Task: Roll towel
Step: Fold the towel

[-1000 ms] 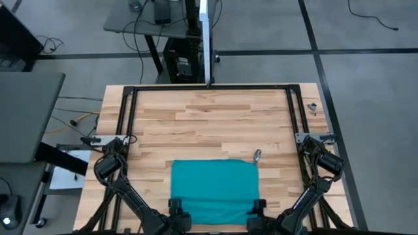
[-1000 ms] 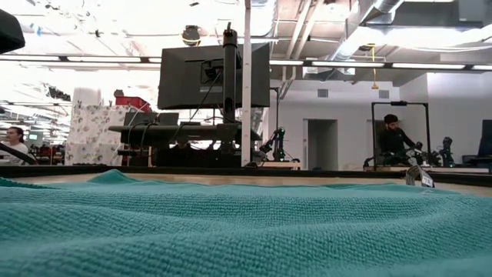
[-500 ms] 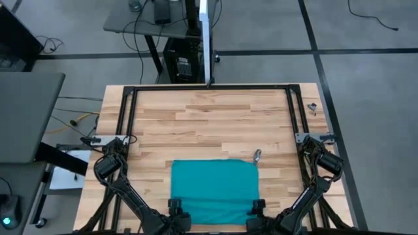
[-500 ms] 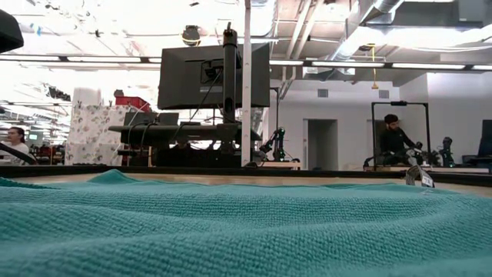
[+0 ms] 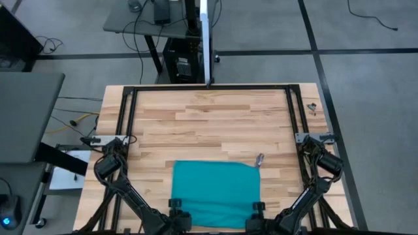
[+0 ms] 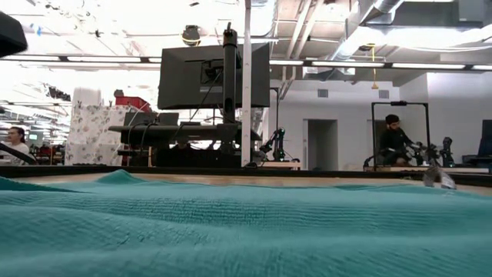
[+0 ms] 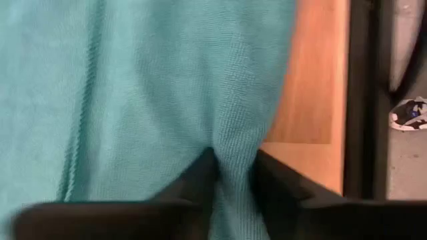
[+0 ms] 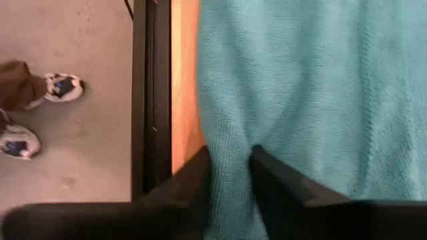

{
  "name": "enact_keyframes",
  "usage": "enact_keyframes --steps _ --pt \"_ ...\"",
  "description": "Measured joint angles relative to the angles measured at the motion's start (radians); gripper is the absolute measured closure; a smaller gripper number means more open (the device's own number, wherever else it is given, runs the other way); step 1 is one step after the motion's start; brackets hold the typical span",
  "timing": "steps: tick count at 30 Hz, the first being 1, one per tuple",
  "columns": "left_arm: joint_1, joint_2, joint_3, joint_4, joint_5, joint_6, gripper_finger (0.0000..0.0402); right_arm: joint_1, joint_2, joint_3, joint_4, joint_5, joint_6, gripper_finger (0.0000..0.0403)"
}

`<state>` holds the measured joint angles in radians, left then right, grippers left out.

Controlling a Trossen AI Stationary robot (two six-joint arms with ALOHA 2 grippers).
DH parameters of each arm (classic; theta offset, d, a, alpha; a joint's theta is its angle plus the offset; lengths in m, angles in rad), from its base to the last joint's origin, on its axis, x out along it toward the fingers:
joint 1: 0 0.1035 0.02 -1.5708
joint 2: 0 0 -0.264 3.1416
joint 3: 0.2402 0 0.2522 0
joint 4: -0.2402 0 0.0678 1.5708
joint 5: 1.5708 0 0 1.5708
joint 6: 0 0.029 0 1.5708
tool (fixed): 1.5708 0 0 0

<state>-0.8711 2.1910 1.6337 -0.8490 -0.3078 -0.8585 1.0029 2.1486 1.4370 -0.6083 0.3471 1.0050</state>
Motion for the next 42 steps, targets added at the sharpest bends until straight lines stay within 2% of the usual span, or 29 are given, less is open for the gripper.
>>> enact_keyframes --steps 2,9,19,24,27,32,42 --pt "0.002 -0.006 0.004 0.0 0.039 -0.016 0.0389 0.006 -0.015 -0.001 0.005 -0.006 0.046 0.0388" --pt "0.022 -0.096 -0.031 0.046 0.141 -0.087 0.0399 0.017 -0.05 -0.004 0.007 -0.06 0.122 0.0398" --pt "0.069 -0.31 -0.391 0.434 0.24 -0.215 0.0401 0.014 -0.074 -0.005 -0.004 -0.102 0.122 0.0401" --pt "0.075 -0.356 -0.448 0.464 0.253 -0.21 0.0401 0.009 -0.085 -0.005 0.027 -0.108 0.146 0.0402" --pt "0.092 -0.356 -0.449 0.462 0.28 -0.172 0.0401 -0.007 -0.086 -0.007 0.062 -0.15 0.145 0.0402" --pt "0.121 -0.357 -0.449 0.457 0.328 -0.112 0.0401 -0.048 -0.155 -0.146 0.263 -0.24 0.156 0.0402" --pt "0.179 -0.358 -0.448 0.44 0.387 0.0 0.0401 -0.091 -0.409 -0.479 0.526 -0.271 0.253 0.0403"
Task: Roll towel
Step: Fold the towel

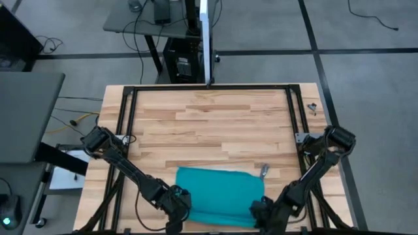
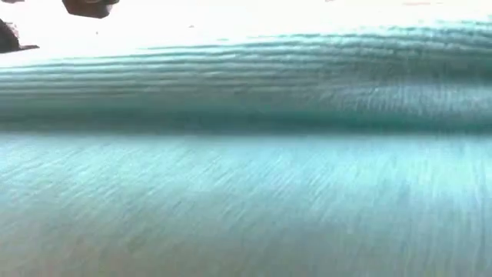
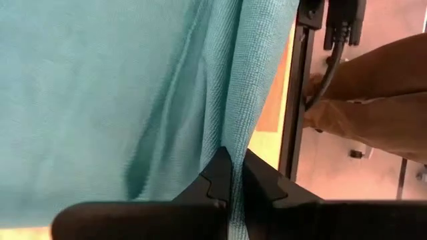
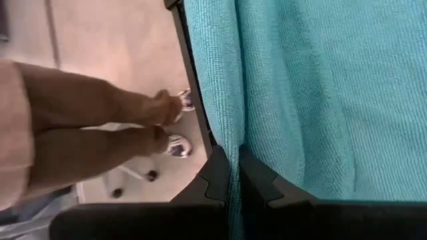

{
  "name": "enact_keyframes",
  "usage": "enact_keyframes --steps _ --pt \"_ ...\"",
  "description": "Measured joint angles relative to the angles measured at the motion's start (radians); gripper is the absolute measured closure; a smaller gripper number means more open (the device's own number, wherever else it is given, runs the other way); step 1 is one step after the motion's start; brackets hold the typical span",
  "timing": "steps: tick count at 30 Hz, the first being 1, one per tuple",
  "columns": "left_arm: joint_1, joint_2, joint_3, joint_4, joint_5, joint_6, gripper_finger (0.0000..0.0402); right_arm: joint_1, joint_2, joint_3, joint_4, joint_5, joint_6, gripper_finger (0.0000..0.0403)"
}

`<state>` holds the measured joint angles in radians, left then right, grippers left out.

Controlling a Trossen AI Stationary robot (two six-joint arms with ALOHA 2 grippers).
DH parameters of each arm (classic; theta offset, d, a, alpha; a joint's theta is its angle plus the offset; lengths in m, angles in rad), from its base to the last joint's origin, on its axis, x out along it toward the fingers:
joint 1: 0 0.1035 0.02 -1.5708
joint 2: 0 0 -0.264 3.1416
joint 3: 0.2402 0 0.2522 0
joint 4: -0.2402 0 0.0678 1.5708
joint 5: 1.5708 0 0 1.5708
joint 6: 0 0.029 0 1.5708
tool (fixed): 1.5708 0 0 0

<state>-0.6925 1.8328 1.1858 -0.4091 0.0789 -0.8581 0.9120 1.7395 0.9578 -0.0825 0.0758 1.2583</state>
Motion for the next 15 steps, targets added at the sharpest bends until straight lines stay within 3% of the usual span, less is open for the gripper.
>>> enact_keyframes --steps 15 --pt "0.12 -0.001 0.0 -0.12 0.025 0.145 0.0401 -0.099 -0.079 -0.135 0.011 -0.058 -0.037 0.0403"
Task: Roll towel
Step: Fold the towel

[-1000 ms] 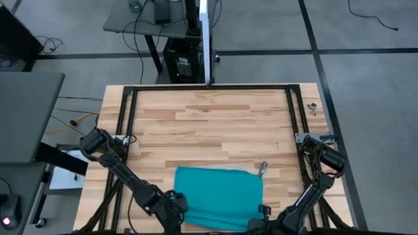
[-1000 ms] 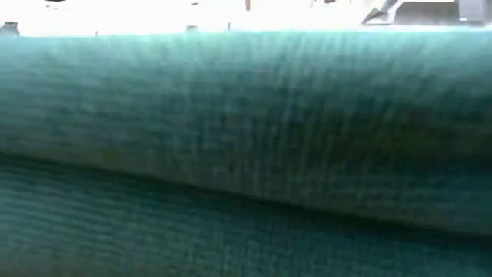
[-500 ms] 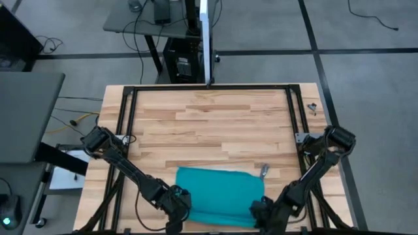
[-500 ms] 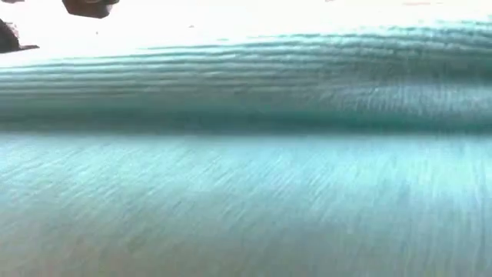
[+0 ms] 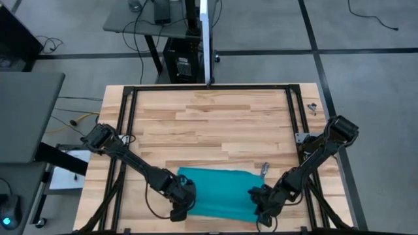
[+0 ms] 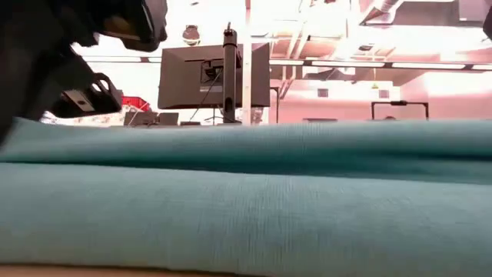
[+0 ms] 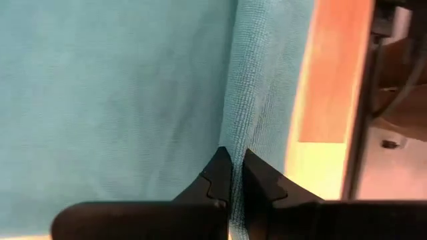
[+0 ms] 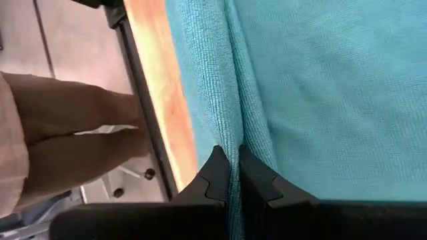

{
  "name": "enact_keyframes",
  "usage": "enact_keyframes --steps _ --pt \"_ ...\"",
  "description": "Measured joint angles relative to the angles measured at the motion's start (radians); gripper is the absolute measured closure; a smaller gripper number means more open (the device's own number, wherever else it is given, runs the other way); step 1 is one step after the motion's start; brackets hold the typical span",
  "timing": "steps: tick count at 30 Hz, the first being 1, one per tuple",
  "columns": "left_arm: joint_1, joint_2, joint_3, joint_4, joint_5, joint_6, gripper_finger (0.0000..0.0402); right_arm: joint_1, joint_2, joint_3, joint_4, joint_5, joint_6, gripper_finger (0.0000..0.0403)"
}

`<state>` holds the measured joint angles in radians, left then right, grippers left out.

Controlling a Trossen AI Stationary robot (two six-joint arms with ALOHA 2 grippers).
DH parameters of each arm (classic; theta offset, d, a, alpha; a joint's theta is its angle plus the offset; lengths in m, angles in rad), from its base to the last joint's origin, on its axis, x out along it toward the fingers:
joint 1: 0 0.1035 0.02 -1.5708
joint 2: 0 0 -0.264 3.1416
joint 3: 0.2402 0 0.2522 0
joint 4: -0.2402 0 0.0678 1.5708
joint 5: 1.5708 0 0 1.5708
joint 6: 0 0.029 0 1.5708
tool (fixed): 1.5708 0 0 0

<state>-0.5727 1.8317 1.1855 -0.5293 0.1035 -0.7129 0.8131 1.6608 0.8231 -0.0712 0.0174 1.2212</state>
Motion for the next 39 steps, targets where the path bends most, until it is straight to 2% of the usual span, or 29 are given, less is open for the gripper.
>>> enact_keyframes --steps 7,22,27,33,39 --pt "0.021 0.0 0.0 -0.034 -0.055 -0.012 0.0402 -0.038 0.0 -0.03 -0.008 -0.002 -0.019 0.0403" --pt "0.027 0.0 0.0 -0.043 -0.103 -0.012 0.0398 -0.08 0.0 -0.03 -0.024 -0.024 -0.042 0.0399" --pt "0.027 0.0 0.0 -0.05 -0.139 -0.018 0.0375 -0.083 0.0 -0.029 -0.037 -0.023 -0.01 0.0368" --pt "0.03 0.0 0.001 -0.064 -0.157 -0.009 0.0321 -0.083 0.0 -0.029 -0.062 -0.024 0.033 0.0315" --pt "0.04 -0.006 0.07 -0.199 -0.193 0.034 0.0287 -0.089 -0.072 -0.029 -0.106 -0.024 0.042 0.026"
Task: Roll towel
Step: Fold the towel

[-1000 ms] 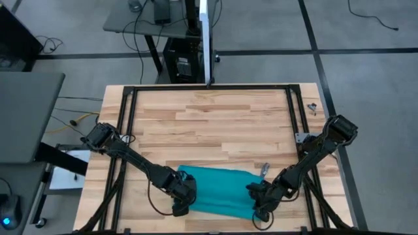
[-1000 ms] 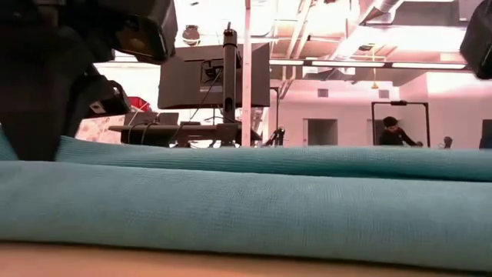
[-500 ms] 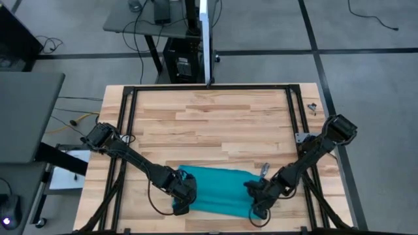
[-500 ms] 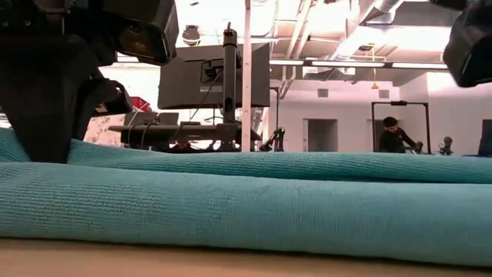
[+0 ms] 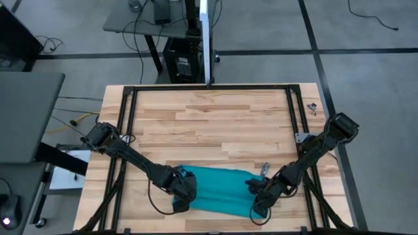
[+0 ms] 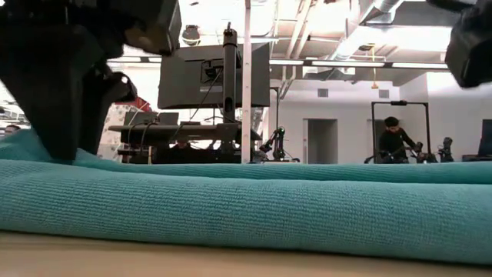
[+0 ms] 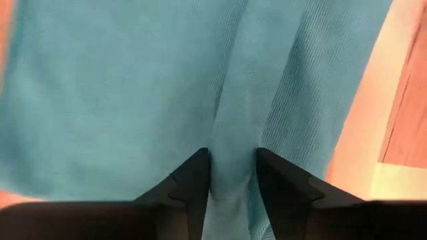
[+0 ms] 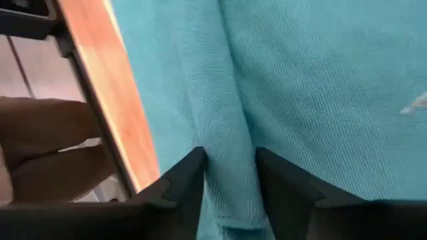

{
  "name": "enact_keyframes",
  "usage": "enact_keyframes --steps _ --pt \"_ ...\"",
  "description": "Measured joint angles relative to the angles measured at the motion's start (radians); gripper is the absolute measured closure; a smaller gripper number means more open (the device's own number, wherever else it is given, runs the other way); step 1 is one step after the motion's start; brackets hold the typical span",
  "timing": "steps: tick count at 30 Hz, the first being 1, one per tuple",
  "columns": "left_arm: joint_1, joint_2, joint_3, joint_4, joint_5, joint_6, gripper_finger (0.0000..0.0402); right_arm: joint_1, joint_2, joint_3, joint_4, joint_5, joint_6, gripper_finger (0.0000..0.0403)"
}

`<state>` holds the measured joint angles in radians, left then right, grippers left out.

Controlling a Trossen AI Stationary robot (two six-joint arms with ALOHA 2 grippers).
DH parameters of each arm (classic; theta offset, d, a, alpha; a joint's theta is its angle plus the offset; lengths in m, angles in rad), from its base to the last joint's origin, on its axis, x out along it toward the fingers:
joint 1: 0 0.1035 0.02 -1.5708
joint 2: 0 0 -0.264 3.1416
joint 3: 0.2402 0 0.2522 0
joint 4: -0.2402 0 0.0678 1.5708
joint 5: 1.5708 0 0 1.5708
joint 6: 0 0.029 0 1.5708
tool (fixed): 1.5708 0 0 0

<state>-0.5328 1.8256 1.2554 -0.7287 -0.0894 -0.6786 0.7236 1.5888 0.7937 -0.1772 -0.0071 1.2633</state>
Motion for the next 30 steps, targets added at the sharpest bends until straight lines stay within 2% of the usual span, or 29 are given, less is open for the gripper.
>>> enact_keyframes --steps 4,10,14,18,22,30 --pt "0.002 -0.001 0.057 -0.072 -0.024 0.037 0.0287 -0.013 -0.089 0.0 -0.025 0.0 0.001 0.0235" --pt "-0.033 -0.002 0.086 0.024 -0.024 0.041 0.0287 -0.005 -0.144 0.0 0.075 0.011 -0.012 0.0226" --pt "-0.058 0.005 0.078 0.115 -0.04 0.039 0.0288 0.024 -0.086 0.002 0.155 0.064 -0.038 0.0233" --pt "-0.064 0.007 0.006 0.199 -0.056 0.013 0.0288 0.05 0.035 0.002 0.197 0.068 -0.017 0.0239" --pt "-0.063 0.008 -0.056 0.202 -0.061 -0.051 0.0288 0.078 0.111 0.004 0.22 0.07 0.025 0.0245" --pt "-0.106 0.008 -0.132 0.243 -0.061 -0.258 0.0288 0.062 0.118 0.013 0.112 0.062 -0.03 0.0256"
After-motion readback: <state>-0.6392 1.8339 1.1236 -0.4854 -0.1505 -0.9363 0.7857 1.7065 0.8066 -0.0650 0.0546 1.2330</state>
